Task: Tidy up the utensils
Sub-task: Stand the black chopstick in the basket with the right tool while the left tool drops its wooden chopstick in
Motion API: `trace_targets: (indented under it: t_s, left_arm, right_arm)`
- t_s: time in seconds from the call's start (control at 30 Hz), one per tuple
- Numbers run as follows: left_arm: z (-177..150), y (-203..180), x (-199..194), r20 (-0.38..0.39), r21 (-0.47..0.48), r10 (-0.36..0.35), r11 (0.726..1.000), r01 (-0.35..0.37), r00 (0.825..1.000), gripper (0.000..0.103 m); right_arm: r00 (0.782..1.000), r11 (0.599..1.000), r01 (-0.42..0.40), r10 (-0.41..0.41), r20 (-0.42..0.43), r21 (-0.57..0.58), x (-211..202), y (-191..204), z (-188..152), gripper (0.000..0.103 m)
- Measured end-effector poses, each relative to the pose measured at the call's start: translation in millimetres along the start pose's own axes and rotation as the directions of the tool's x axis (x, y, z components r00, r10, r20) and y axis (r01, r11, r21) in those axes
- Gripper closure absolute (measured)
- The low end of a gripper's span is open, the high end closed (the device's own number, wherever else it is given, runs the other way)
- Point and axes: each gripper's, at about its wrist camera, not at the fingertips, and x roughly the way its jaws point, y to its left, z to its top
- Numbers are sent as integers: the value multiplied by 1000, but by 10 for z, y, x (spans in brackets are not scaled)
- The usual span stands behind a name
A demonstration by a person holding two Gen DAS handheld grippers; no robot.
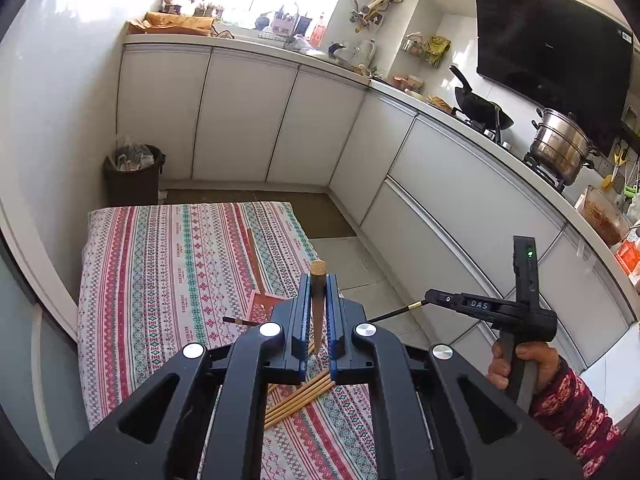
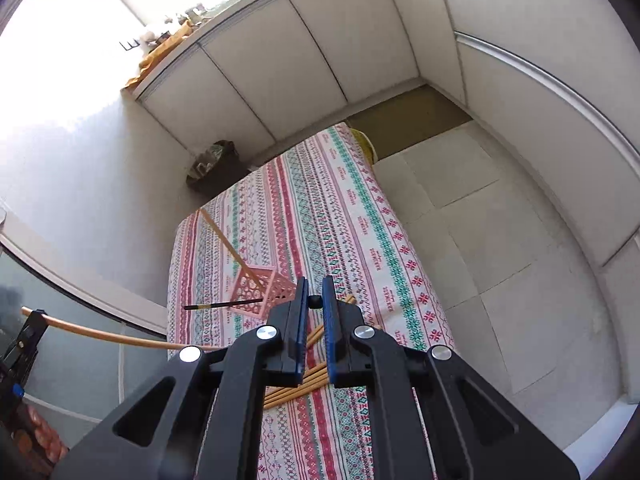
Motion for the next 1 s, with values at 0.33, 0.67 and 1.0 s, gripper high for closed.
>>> trace_targets:
  t_s: [0.33,0.67,1.0]
  left_arm:
    - [254,75,118,30,7,46,999,-46,999,97]
    - [269,312,405,8,-11,84,996,-84,996,97]
    - [271,395,588,-18,-4,100,995,-101,995,97]
  right_arm:
    - [992,992,-93,100,81,-88,-356,651,364,96]
    - [998,991,-63,65,12,-121,328,949,518,96]
    - [996,987,-65,57,-61,-148,893,995,396,92]
